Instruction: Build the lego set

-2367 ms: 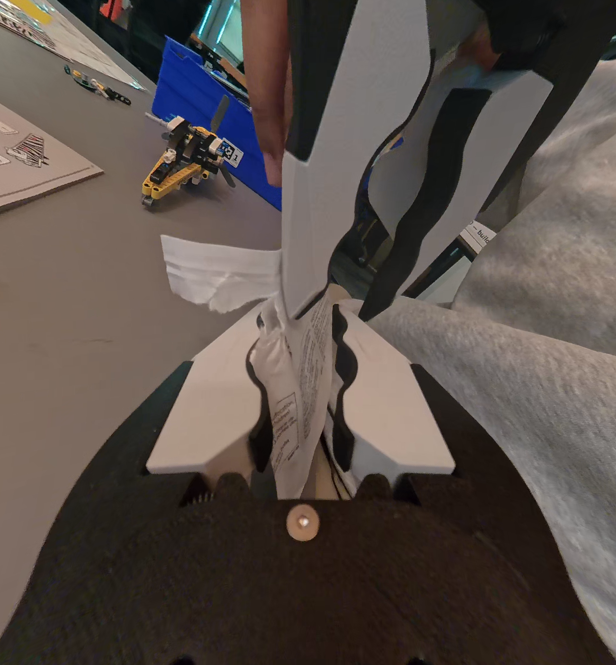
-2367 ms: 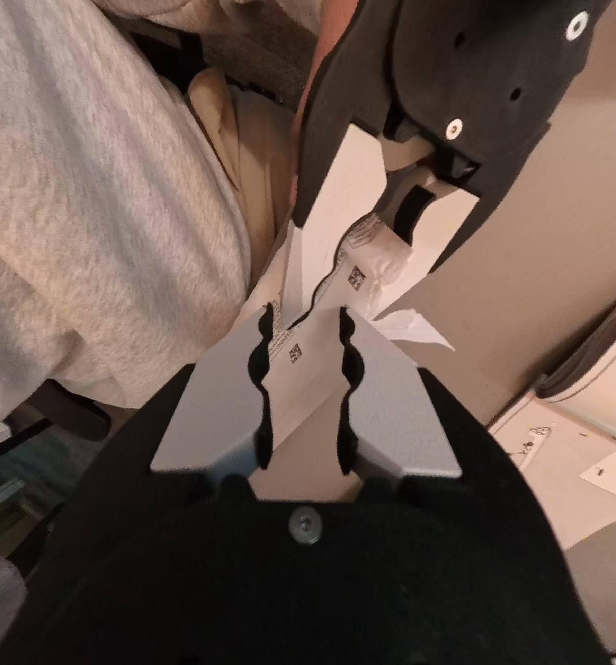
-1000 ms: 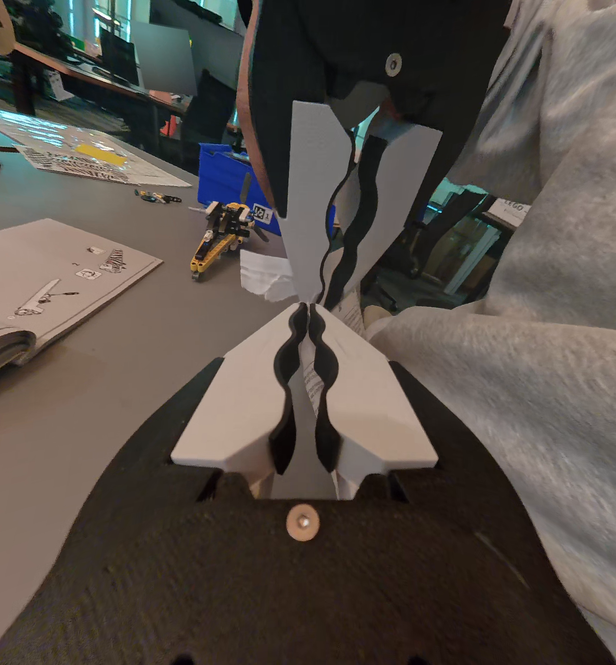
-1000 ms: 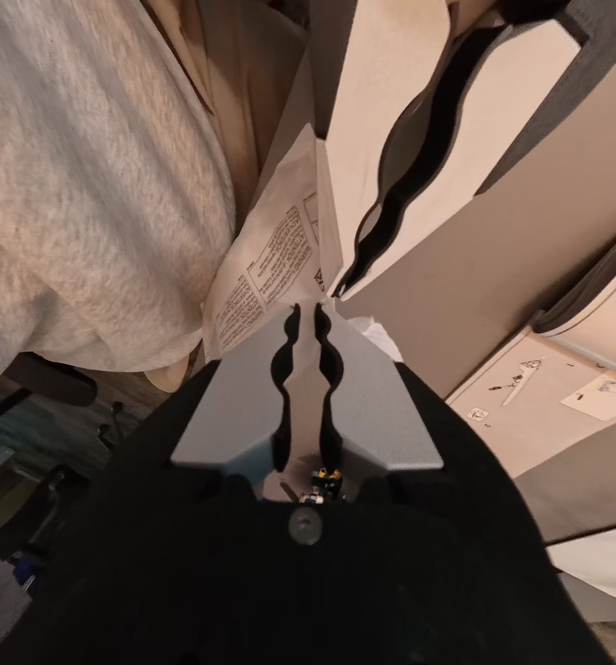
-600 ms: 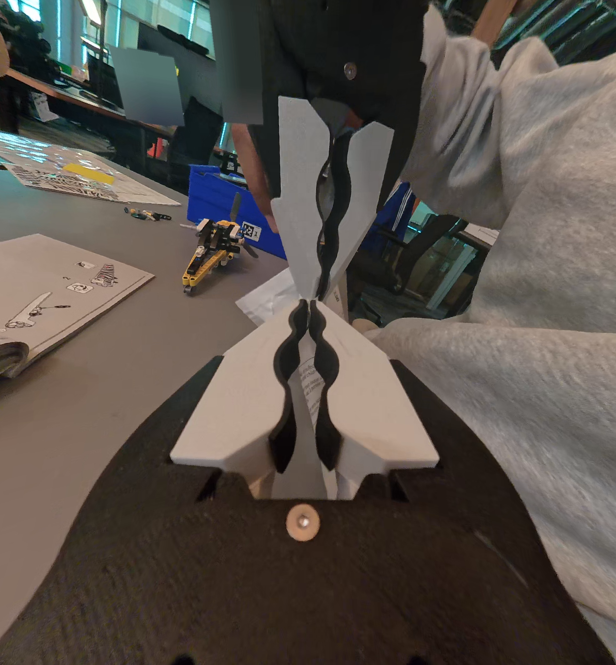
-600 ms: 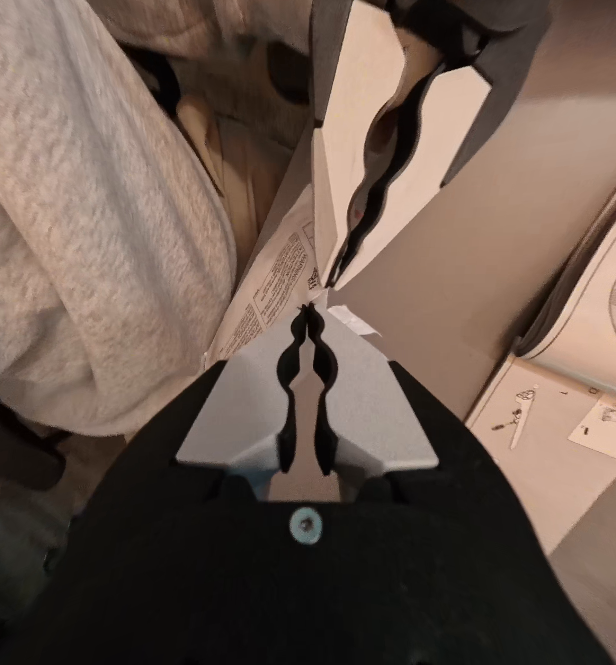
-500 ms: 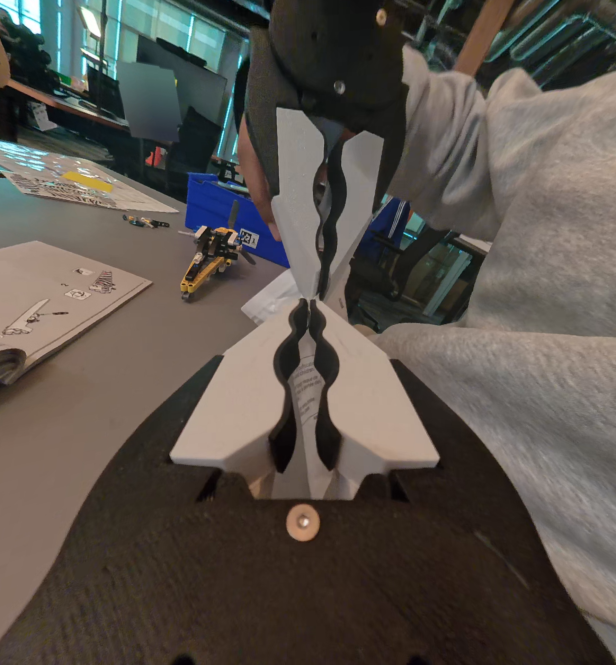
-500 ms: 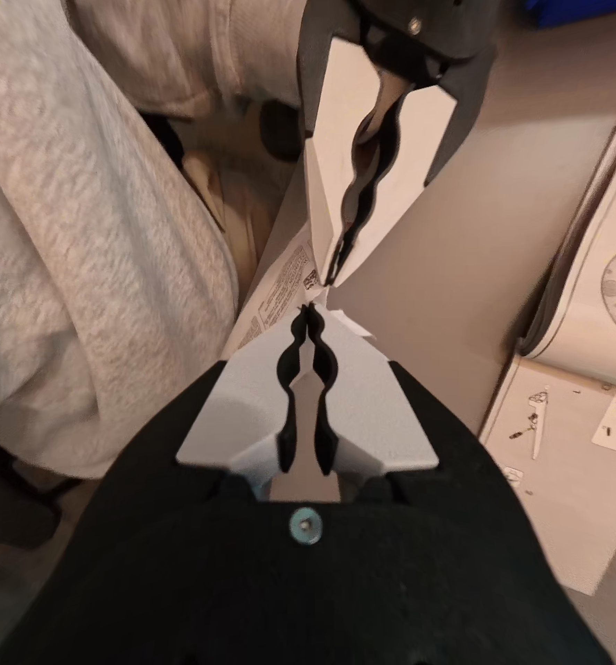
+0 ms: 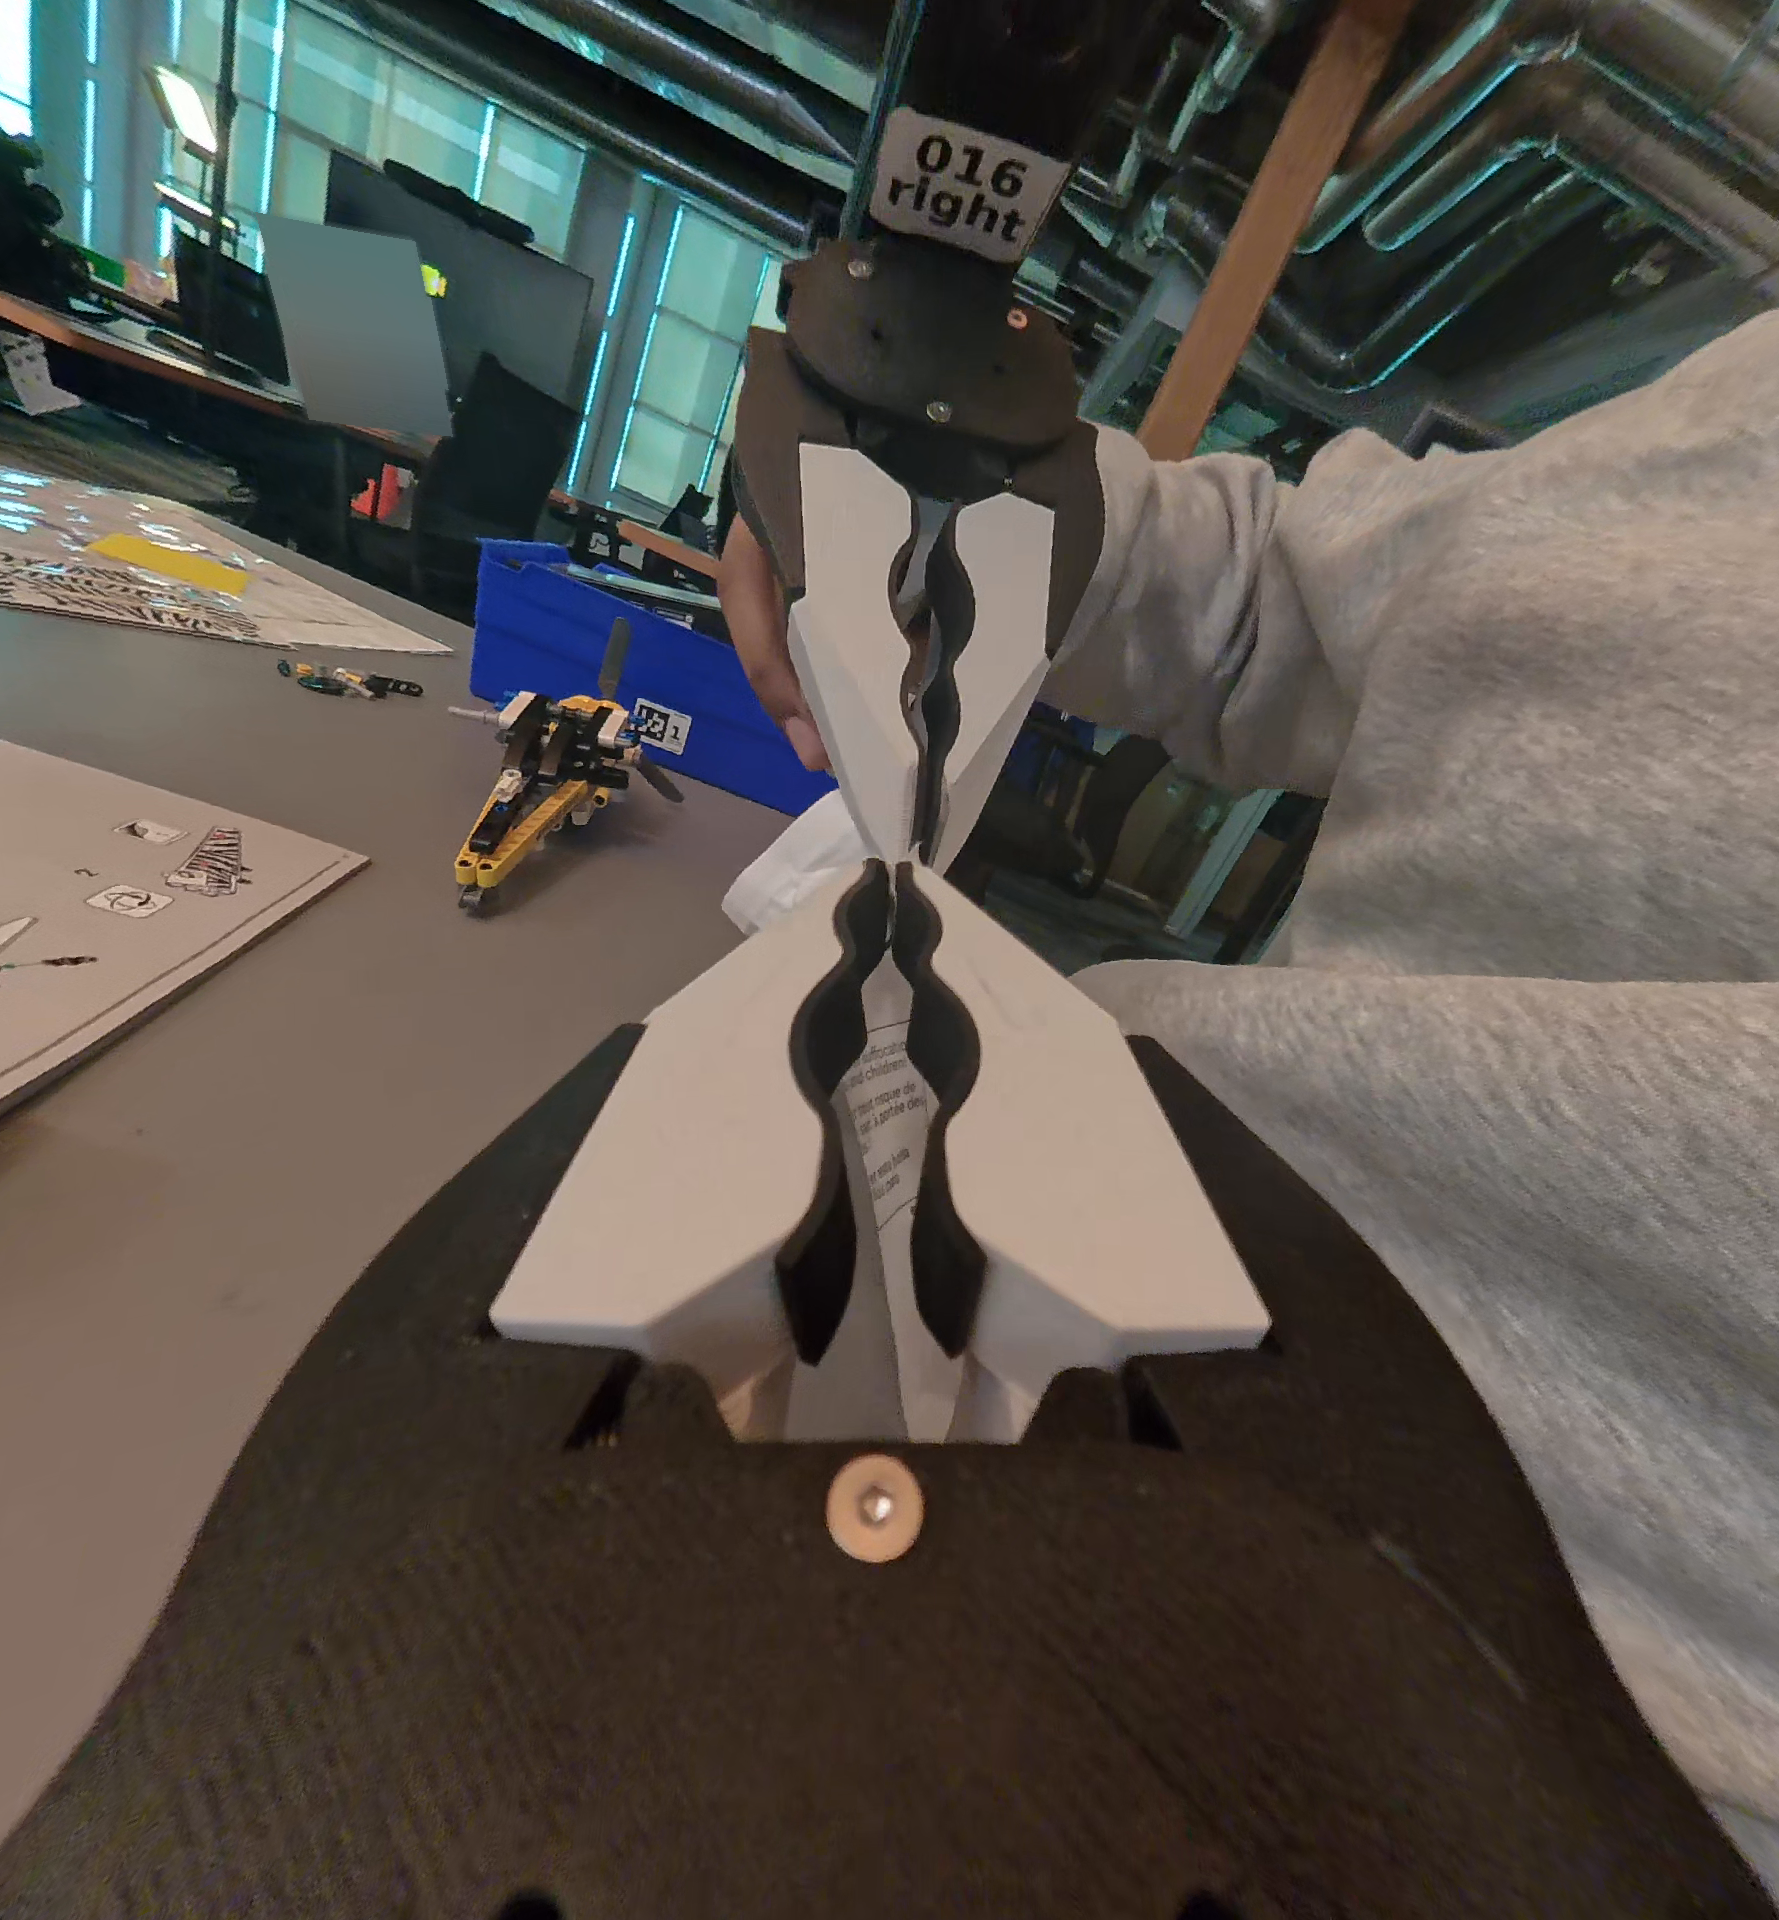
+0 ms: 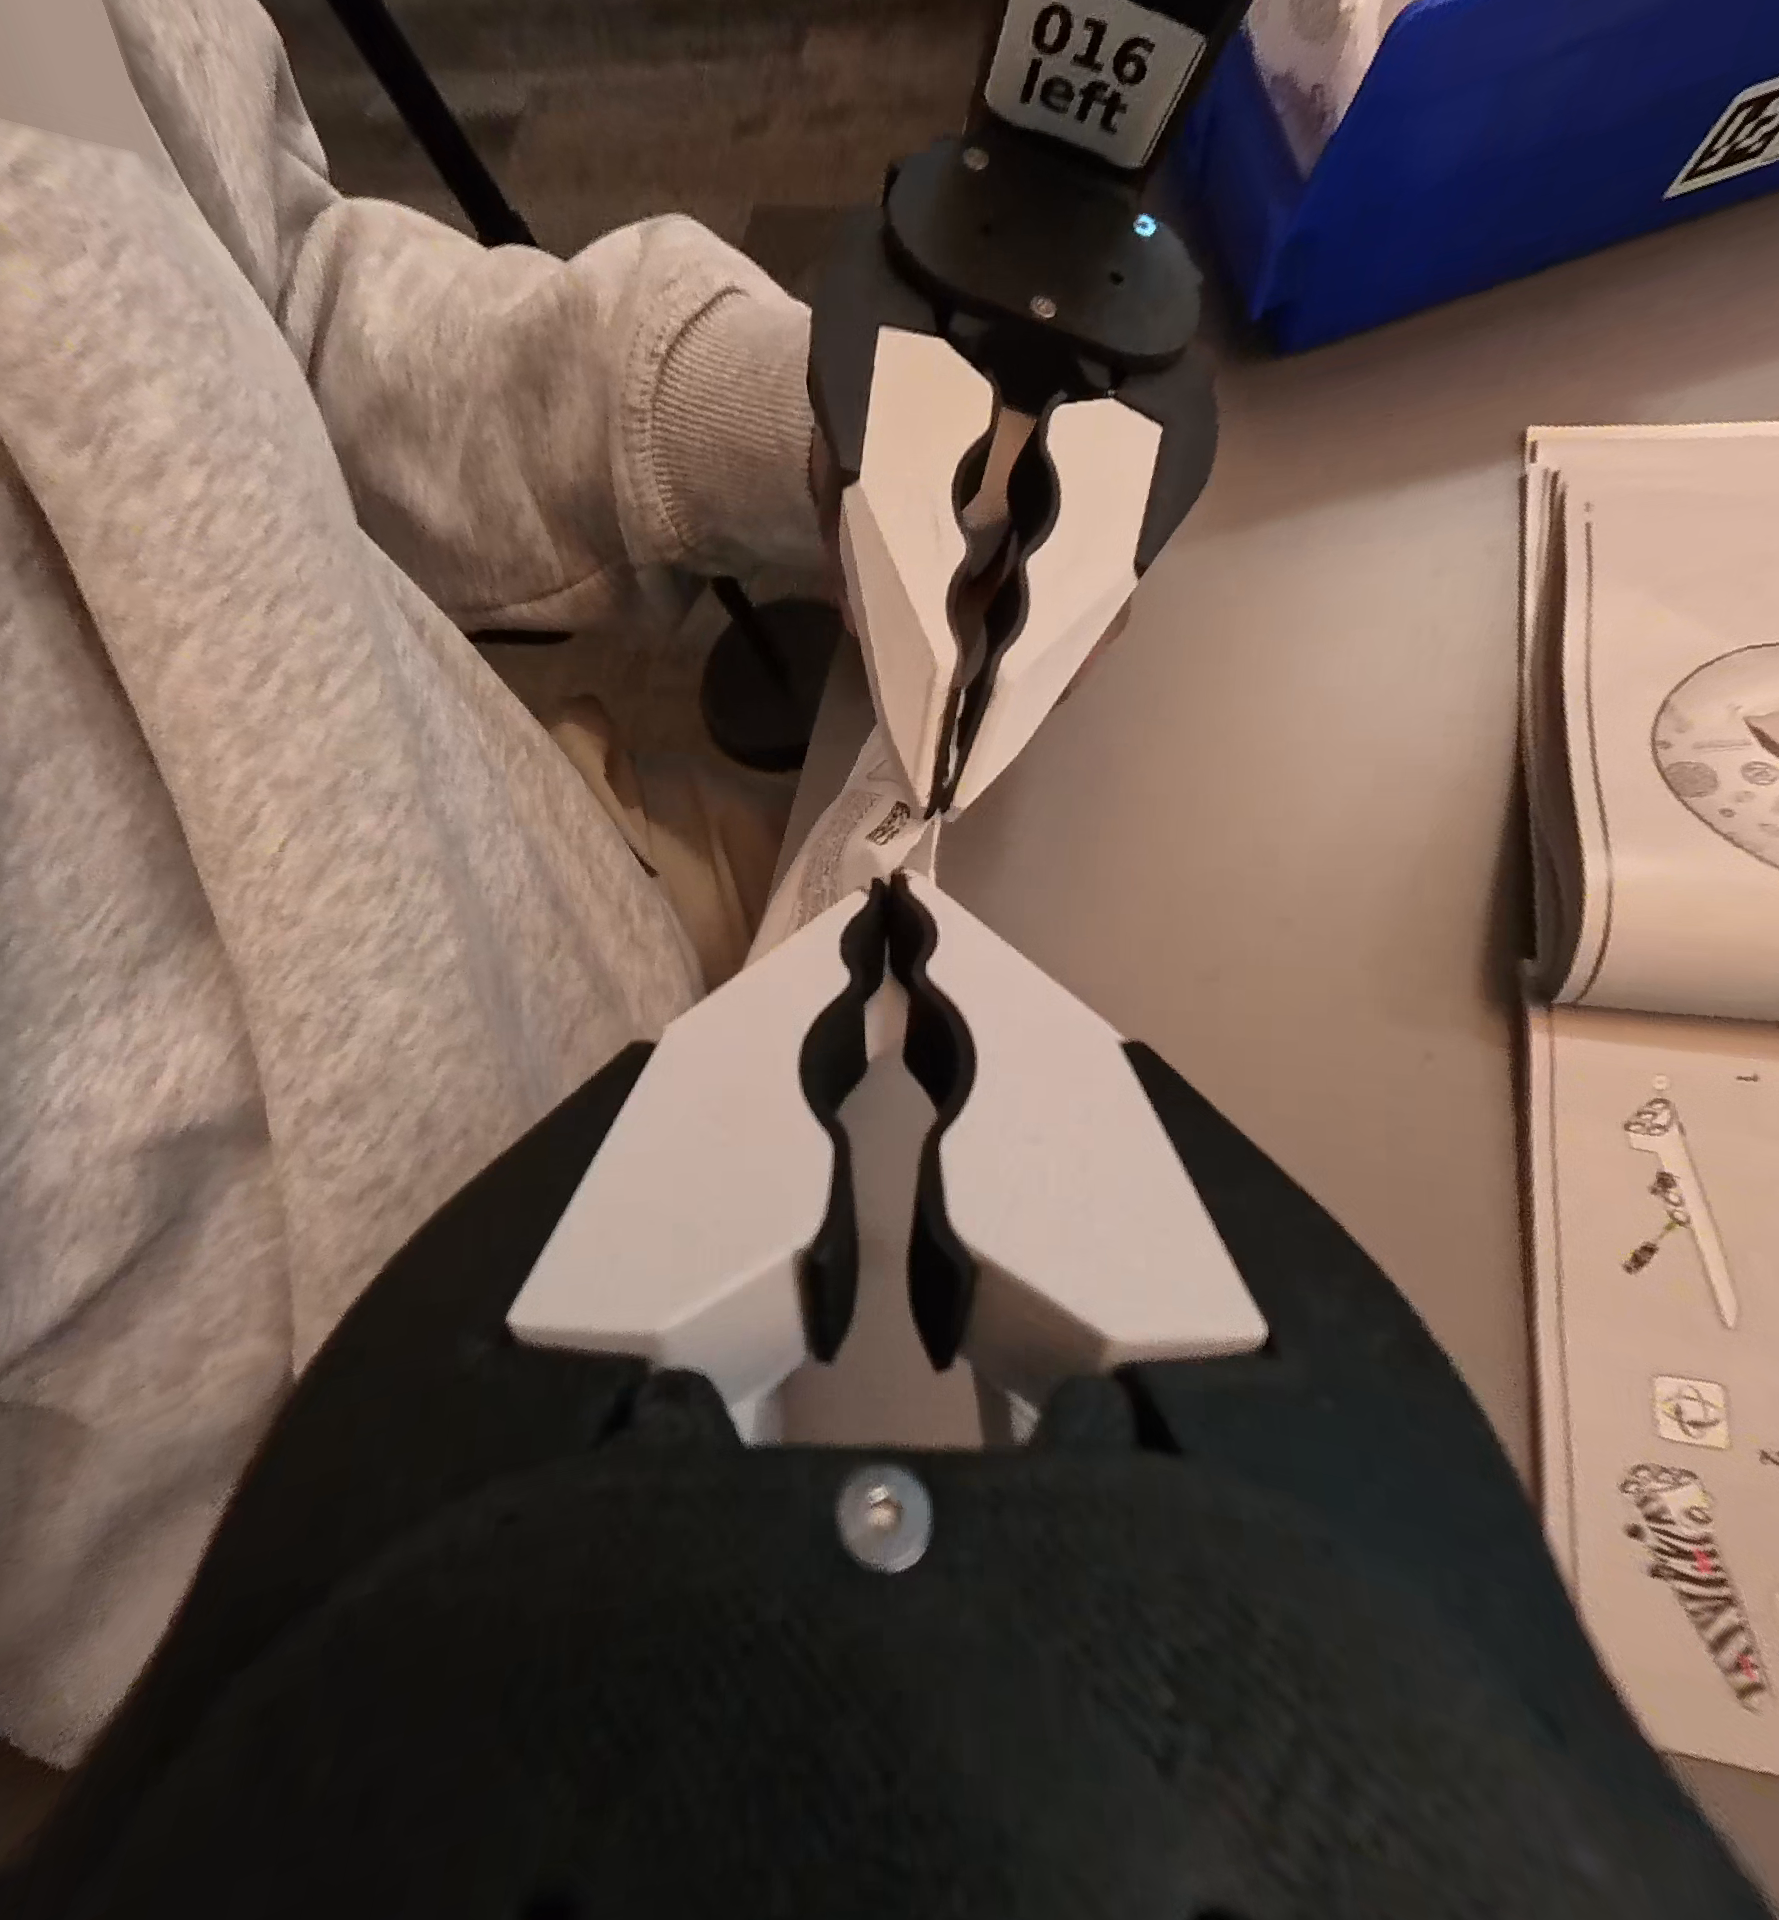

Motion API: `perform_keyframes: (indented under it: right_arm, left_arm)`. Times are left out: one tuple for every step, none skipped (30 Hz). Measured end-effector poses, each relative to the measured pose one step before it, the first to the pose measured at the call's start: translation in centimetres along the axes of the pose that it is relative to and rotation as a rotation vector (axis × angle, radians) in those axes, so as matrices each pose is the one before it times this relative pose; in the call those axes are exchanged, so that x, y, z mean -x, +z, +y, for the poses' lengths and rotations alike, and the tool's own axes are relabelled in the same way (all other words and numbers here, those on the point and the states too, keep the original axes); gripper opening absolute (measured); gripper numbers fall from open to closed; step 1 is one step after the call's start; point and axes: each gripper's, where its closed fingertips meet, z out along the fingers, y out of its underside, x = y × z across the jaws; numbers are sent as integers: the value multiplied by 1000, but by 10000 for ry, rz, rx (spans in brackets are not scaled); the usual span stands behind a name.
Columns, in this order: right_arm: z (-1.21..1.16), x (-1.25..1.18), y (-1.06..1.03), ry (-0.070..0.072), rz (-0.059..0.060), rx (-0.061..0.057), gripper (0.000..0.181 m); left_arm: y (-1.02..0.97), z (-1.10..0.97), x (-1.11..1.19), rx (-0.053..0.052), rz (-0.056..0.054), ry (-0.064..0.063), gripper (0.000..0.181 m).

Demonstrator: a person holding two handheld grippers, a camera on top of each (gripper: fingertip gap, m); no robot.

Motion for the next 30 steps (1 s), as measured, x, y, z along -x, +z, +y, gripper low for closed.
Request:
perform_keyframes:
  right_arm:
    - [-11, 99, -2, 88, 27, -157, 0]
    - [-63, 61, -34, 115, 37, -209, 0]
    - [-34, 53, -45, 99, 44, -199, 0]
    - [2, 71, -66, 91, 22, -166, 0]
    - [-37, 58, -80, 124, 13, -189, 0]
    - [-63, 63, -86, 139, -4, -207, 0]
    - [-13, 67, -67, 106, 2, -163, 0]
    - [0, 7, -59, 65, 57, -153, 0]
    - [-123, 61, -55, 132, 10, -232, 0]
    - [-201, 134, -60, 253, -74, -321, 0]
    - [-172, 27, -78, 267, -36, -330, 0]
    - [-31, 30, -56, 253, -52, -275, 0]
    - [84, 84, 2, 288, -87, -234, 0]
    - [141, -45, 3, 253, -5, -221, 0]
    - [65, -52, -52, 229, -18, -240, 0]
    - [-115, -13, -117, 244, -51, -332, 0]
    - [-170, -4, -146, 242, -60, -330, 0]
    - [-77, 77, -115, 212, -90, -229, 0]
    - [-101, 92, -56, 159, -69, -247, 0]
    - [29, 60, 31, 128, -20, -154, 0]
    - [313, -47, 76, 23, 52, 72, 0]
    - [292, -93, 41, -90, 100, 88, 0]
    - [41, 8, 10, -108, 81, -51, 0]
    - [-41, 57, 20, -96, 74, -45, 0]
    - [32, 9, 20, -24, 78, 71, 0]
    - [40, -53, 25, 34, 55, 93, 1]
    - [35, -11, 27, 79, -12, 64, 3]
    - [40, 57, 49, 166, -113, 37, 7]
    - [-36, 141, 67, 279, -217, -21, 10]
    - [-95, 113, 66, 364, -237, -63, 11]
  left_arm:
    - [15, 30, -105, 3, 88, -42, 0]
    - [2, -31, -84, -44, 74, -37, 0]
    - [16, -30, -46, -30, 27, -5, 0]
    - [66, 29, -92, 28, 47, -16, 0]
    - [52, -26, -81, -16, 31, 20, 0]
    - [27, -60, -89, -60, 66, -17, 0]
    - [47, 28, -104, 6, 87, -52, 1]
    - [38, 18, 21, -4, 6, -16, 1]
    - [9, -64, -72, -40, 30, 16, 1]
    - [-30, -157, -210, -75, 127, -48, 1]
    - [-1, -111, -30, -44, -29, 53, 1]
    - [46, -16, -3, 9, -38, 42, 2]
    - [55, 122, -96, 75, 84, -64, 2]
    - [37, 142, 109, 23, -38, 4, 1]
    - [77, 96, 40, 6, 18, -39, 2]
    - [71, -123, -39, -93, 39, -29, 2]
    - [67, -117, -44, -68, 28, -18, 2]
    - [94, -20, -108, -5, 48, 12, 1]
    - [45, -119, -87, -87, 45, -13, 1]
    - [0, -22, -22, -24, 52, -53, 1]
    - [7, 335, 72, 178, 3, -43, 1]
    - [31, 402, 105, 193, -35, -50, 2]
    - [28, -23, 2, -41, 17, -30, 1]
    - [18, -28, -51, -2, 45, -41, 1]
    - [12, 98, 40, 116, -62, 16, 1]
    - [-16, 83, 60, 88, -104, 68, 1]
    - [-5, 69, 87, 64, -86, 2, 0]
    - [0, 124, 88, 86, -72, -5, 0]
    - [-5, 127, 67, 69, -47, 6, 0]
    - [-9, 74, 93, 50, -59, -20, 0]
